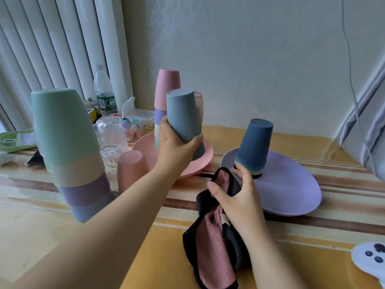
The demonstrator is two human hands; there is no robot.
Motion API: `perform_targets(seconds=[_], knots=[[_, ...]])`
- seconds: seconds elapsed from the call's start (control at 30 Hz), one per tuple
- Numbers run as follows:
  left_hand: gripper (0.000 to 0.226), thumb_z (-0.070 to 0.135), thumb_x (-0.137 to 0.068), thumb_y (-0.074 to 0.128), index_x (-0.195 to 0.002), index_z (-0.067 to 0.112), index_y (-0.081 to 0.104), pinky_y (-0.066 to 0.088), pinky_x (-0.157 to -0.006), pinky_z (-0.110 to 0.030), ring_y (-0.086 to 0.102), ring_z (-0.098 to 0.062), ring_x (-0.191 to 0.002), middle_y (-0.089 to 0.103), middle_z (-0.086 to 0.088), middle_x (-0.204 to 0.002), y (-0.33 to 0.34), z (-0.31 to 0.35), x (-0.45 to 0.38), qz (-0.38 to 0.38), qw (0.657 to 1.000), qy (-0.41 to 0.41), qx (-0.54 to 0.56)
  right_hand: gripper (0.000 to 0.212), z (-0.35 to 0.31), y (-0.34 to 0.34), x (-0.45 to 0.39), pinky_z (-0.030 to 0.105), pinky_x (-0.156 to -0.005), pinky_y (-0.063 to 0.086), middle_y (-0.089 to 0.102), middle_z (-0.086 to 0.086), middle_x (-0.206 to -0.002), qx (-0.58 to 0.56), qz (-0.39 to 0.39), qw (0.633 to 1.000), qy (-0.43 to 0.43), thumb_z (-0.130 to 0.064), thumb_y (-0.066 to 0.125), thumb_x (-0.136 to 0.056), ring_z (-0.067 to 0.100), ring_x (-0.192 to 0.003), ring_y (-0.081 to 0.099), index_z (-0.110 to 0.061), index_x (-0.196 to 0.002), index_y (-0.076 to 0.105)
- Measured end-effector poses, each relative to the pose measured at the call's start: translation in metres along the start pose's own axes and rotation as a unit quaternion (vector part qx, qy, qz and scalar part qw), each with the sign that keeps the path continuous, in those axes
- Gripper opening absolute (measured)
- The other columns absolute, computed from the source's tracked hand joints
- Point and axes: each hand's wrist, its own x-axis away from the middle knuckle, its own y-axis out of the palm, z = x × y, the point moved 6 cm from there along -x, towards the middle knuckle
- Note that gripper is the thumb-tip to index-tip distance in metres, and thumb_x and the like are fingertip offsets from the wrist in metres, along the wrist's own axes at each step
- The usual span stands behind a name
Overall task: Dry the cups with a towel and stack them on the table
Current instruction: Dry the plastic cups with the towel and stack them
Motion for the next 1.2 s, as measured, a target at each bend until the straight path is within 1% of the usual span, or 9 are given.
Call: perform_targets(seconds=[0.2, 0.37, 0.47, 0.67, 0.8, 0.93, 1.03, 1.13, 1.2], knots=[[0.084, 0.017, -0.074, 0.079, -0.139, 0.010, 0.026, 0.041, -0.103, -0.045, 0.042, -0.028, -0.122, 0.037, -0.010, -0.129, -0.003, -0.045, -0.011, 0.023, 0.997, -0.040, -0.065, 0.075, -0.002, 0.000, 0.001, 0.014, -0.092, 0.026, 0.049, -0.014, -0.125, 0.007, 0.000, 1.000, -0.001, -0.037, 0.075, -0.075, -0.006, -0.109, 0.037, -0.026, -0.139, 0.037], [0.086, 0.019, -0.075, 0.080, -0.140, 0.012, 0.025, 0.040, -0.097, -0.036, 0.042, -0.023, -0.122, 0.038, -0.009, -0.132, -0.003, -0.058, -0.012, 0.030, 0.997, -0.047, -0.058, 0.063, -0.001, -0.001, -0.001, 0.013, -0.091, 0.027, 0.048, -0.020, -0.113, 0.029, 0.000, 1.000, -0.005, -0.031, 0.071, -0.080, -0.004, -0.107, 0.040, -0.024, -0.136, 0.042], [0.083, 0.020, -0.075, 0.080, -0.138, 0.013, 0.026, 0.038, -0.090, -0.032, 0.044, -0.023, -0.118, 0.040, -0.008, -0.129, -0.003, -0.051, -0.018, 0.034, 0.998, -0.031, -0.044, 0.057, 0.001, -0.002, -0.001, 0.015, -0.090, 0.029, 0.049, -0.016, -0.119, 0.037, -0.008, 0.999, 0.006, -0.029, 0.068, -0.082, -0.003, -0.108, 0.040, -0.026, -0.134, 0.043], [0.086, 0.022, -0.074, 0.079, -0.142, 0.010, 0.028, 0.037, -0.105, -0.042, 0.040, -0.025, -0.122, 0.041, -0.009, -0.131, -0.017, -0.007, -0.022, 0.075, 0.993, 0.062, -0.069, 0.060, 0.005, -0.005, -0.002, 0.021, -0.089, 0.031, 0.046, -0.010, -0.118, 0.057, -0.011, 0.997, 0.045, -0.024, 0.069, -0.078, 0.006, -0.110, 0.043, -0.024, -0.131, 0.041], [0.081, 0.029, -0.071, 0.082, -0.137, 0.019, 0.036, 0.041, -0.091, -0.032, 0.044, -0.015, -0.110, 0.046, -0.003, -0.123, -0.025, 0.027, 0.002, 0.019, 0.992, 0.099, -0.076, 0.058, -0.001, -0.011, -0.001, 0.023, -0.085, 0.033, 0.047, -0.004, -0.120, 0.102, -0.007, 0.993, 0.051, -0.028, 0.070, -0.074, 0.011, -0.108, 0.046, -0.024, -0.126, 0.045], [0.081, 0.037, -0.064, 0.083, -0.133, 0.029, 0.042, 0.039, -0.077, -0.006, 0.046, 0.001, -0.097, 0.044, 0.006, -0.117, -0.021, 0.016, 0.049, -0.088, 0.990, 0.072, -0.082, 0.057, -0.013, -0.023, 0.001, 0.028, -0.078, 0.040, 0.050, -0.007, -0.113, 0.172, -0.001, 0.983, 0.066, -0.055, 0.068, -0.071, 0.013, -0.100, 0.052, -0.026, -0.115, 0.047], [0.079, 0.036, -0.059, 0.087, -0.127, 0.030, 0.047, 0.050, -0.062, -0.012, 0.054, -0.003, -0.100, 0.052, 0.003, -0.115, -0.017, -0.015, 0.072, -0.138, 0.990, -0.006, -0.032, 0.064, -0.009, -0.030, 0.006, 0.030, -0.065, 0.042, 0.055, -0.007, -0.095, 0.271, -0.068, 0.949, 0.148, -0.073, 0.064, -0.062, 0.015, -0.085, 0.055, -0.021, -0.096, 0.047], [0.081, 0.047, -0.049, 0.086, -0.120, 0.033, 0.050, 0.058, -0.069, -0.023, 0.061, -0.011, -0.099, 0.059, 0.002, -0.112, -0.017, -0.036, 0.083, -0.145, 0.988, -0.059, 0.012, 0.046, -0.006, -0.025, 0.007, 0.028, -0.054, 0.031, 0.046, -0.004, -0.065, 0.288, -0.114, 0.943, 0.124, -0.053, 0.064, -0.069, 0.015, -0.058, 0.041, -0.013, -0.072, 0.042], [0.071, 0.038, -0.058, 0.089, -0.116, 0.034, 0.049, 0.051, -0.065, -0.012, 0.061, -0.006, -0.094, 0.061, 0.007, -0.107, -0.021, -0.038, 0.084, -0.138, 0.988, -0.066, 0.019, 0.034, -0.010, -0.021, 0.004, 0.028, -0.053, 0.028, 0.045, 0.006, -0.057, 0.247, -0.086, 0.962, 0.074, -0.036, 0.060, -0.075, 0.016, -0.056, 0.036, -0.007, -0.068, 0.043]])
